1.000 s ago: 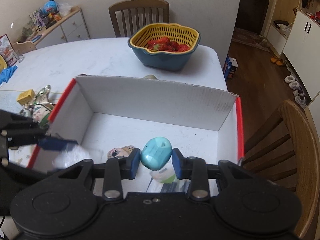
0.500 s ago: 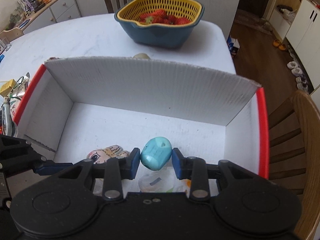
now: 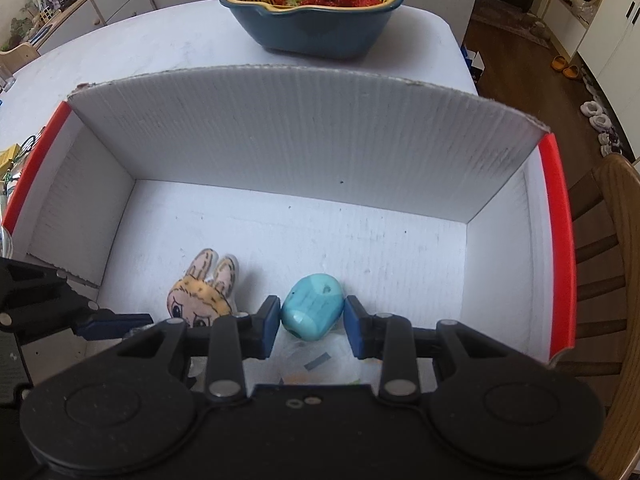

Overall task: Organize objects
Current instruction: 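Carry both items into the red box and open both tools to release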

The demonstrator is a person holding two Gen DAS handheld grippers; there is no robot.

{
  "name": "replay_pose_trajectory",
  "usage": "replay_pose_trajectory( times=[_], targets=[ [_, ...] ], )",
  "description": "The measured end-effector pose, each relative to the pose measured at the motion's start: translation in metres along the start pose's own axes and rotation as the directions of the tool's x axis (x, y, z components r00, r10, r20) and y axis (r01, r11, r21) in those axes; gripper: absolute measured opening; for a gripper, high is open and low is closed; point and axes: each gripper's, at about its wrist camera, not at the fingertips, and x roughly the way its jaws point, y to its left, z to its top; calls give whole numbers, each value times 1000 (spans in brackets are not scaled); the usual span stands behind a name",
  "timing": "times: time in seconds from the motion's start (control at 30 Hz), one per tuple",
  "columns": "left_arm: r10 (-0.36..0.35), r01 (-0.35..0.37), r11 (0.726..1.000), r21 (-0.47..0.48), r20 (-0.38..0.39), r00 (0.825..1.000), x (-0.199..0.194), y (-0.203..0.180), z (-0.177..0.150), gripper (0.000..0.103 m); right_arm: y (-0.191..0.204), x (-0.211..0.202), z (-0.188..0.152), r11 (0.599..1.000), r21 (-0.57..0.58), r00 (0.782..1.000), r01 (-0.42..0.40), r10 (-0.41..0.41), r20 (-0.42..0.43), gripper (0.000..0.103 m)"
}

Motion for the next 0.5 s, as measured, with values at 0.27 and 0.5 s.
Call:
replay_pose_trajectory(
  times=[0.27,0.5],
  targets=[
    [-3,3,1000,-4,-8,1000,1,4,9,42,-5,1,3,1000,22,1000,-20,21,-17,35],
    [-13,13,1000,-13,17,1000,-3,3,10,59,-8,-3,1,999,29,1000,-29,29,-12,43]
  ],
)
